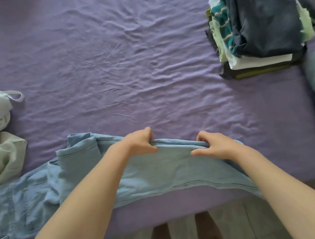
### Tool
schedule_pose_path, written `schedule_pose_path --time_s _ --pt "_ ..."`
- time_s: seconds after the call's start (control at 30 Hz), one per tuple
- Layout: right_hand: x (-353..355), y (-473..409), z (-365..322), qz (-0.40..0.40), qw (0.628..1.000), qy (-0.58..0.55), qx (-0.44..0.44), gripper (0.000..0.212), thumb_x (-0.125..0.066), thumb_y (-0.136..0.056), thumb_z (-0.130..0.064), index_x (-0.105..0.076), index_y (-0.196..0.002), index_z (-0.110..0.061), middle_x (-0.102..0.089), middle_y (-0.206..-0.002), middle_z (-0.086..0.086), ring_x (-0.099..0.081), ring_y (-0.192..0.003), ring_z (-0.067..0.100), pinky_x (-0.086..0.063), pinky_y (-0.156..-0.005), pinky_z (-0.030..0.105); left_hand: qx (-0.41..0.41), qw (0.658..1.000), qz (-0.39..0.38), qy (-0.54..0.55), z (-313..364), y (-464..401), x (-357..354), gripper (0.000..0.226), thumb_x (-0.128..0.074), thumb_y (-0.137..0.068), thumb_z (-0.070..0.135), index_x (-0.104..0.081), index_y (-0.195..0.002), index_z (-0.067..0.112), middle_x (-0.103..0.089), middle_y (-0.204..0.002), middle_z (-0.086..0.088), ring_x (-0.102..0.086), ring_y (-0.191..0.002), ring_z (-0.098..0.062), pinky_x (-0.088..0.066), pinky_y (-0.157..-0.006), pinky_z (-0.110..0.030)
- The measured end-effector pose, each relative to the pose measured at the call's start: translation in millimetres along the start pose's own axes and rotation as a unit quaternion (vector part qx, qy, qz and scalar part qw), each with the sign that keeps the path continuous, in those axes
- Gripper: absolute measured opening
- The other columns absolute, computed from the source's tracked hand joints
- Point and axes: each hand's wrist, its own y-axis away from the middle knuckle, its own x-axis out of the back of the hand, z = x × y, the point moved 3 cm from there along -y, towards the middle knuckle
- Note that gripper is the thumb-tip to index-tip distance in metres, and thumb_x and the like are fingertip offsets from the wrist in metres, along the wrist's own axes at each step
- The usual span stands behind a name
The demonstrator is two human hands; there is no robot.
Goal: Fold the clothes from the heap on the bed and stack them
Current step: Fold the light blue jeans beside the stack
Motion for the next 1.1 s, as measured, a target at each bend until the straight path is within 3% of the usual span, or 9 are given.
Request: schedule_pose_path --time_s 0.1,0.2,0.27,0.4,0.5,0.57,0.67,0.93,1.1 --pt "20.4 -3.2 0.1 0.034 0.998 -0.054 0.023 0.029 -0.060 -0.085 -0.051 -0.062 -0.088 -0.022 -0.061 -0.077 -0.007 -0.056 -0.076 0.015 -0.040 -0.066 0.030 0.004 0.989 -0.051 0.137 1.9 -2.2 11.3 0.039 -0.069 -0.075 0.058 -0.055 -0.095 0.029 -0.058 -0.093 0.011 -0.056 -0.087 -0.013 -0.044 -0.073 -0.029" --pt "43.7 -17.0 -7.5 0.224 0.972 0.047 0.053 0.027 -0.056 -0.092 -0.040 -0.063 -0.084 -0.015 -0.065 -0.078 0.003 -0.058 -0.080 0.026 -0.033 -0.073 0.033 0.011 0.992 0.105 0.073 13.3 -15.4 19.4 0.040 -0.063 -0.085 0.049 -0.043 -0.067 0.019 -0.050 -0.071 0.006 -0.052 -0.081 -0.025 -0.032 -0.063 -0.032" --pt "56.4 -26.1 -14.0 0.299 0.947 0.097 0.067 0.022 -0.056 -0.091 -0.041 -0.064 -0.092 -0.020 -0.070 -0.089 0.003 -0.061 -0.089 0.026 -0.030 -0.081 0.033 0.065 0.974 0.216 0.014 21.8 -26.0 22.5 0.031 -0.056 -0.091 0.042 -0.047 -0.073 0.019 -0.061 -0.087 -0.002 -0.055 -0.096 -0.029 -0.031 -0.071 -0.034" --pt "57.6 -38.6 7.8 0.122 0.965 0.231 0.021 0.028 -0.055 -0.085 -0.042 -0.052 -0.108 -0.025 -0.067 -0.105 -0.003 -0.057 -0.104 0.021 -0.026 -0.087 0.035 0.113 0.967 0.222 -0.061 31.8 -46.7 9.5 0.018 -0.045 -0.095 0.029 -0.054 -0.104 0.016 -0.061 -0.115 -0.005 -0.052 -0.110 -0.028 -0.032 -0.082 -0.036" --pt "69.7 -32.9 34.1 0.117 0.941 0.316 -0.014 0.017 -0.050 -0.086 -0.042 -0.052 -0.088 -0.025 -0.067 -0.098 -0.003 -0.059 -0.097 0.022 -0.025 -0.079 0.035 0.037 0.978 0.190 -0.077 52.7 -59.2 4.2 0.023 -0.052 -0.092 0.039 -0.054 -0.104 0.020 -0.062 -0.111 -0.002 -0.054 -0.109 -0.026 -0.031 -0.085 -0.036" --pt "83.4 -27.7 46.6 0.129 0.932 0.335 -0.054 0.035 -0.045 -0.087 -0.053 -0.050 -0.071 -0.022 -0.063 -0.080 -0.004 -0.059 -0.084 0.023 -0.026 -0.073 0.034 -0.022 0.977 0.179 -0.115 76.0 -66.2 4.6 0.022 -0.052 -0.092 0.038 -0.056 -0.105 0.021 -0.061 -0.109 -0.001 -0.054 -0.107 -0.025 -0.030 -0.085 -0.035" --pt "102.7 -26.2 59.3 0.152 0.939 0.300 -0.072 0.035 -0.047 -0.086 -0.047 -0.046 -0.062 -0.022 -0.046 -0.065 -0.007 -0.056 -0.079 0.023 -0.027 -0.069 0.032 -0.074 0.979 0.161 -0.102 110.3 -78.3 6.7 0.016 -0.047 -0.095 0.029 -0.056 -0.105 0.020 -0.063 -0.109 -0.002 -0.054 -0.106 -0.027 -0.030 -0.083 -0.034" --pt "131.3 -18.8 91.5 0.187 0.962 0.191 -0.048 0.033 -0.058 -0.080 -0.043 -0.046 -0.062 -0.019 -0.049 -0.062 -0.005 -0.045 -0.068 0.021 -0.028 -0.065 0.032 -0.085 0.988 0.126 -0.002 156.3 -104.0 18.6 0.012 -0.052 -0.093 0.031 -0.055 -0.092 0.020 -0.064 -0.104 -0.005 -0.054 -0.101 -0.029 -0.029 -0.072 -0.030" --pt "139.4 -12.7 109.0 0.117 0.992 -0.032 -0.023 0.016 -0.066 -0.073 -0.025 -0.052 -0.069 -0.018 -0.055 -0.067 -0.007 -0.051 -0.065 0.015 -0.039 -0.056 0.025 -0.074 0.984 0.159 0.014 159.7 -109.7 17.8 0.013 -0.052 -0.094 0.029 -0.047 -0.084 0.023 -0.063 -0.093 -0.001 -0.055 -0.097 -0.030 -0.024 -0.072 -0.032"
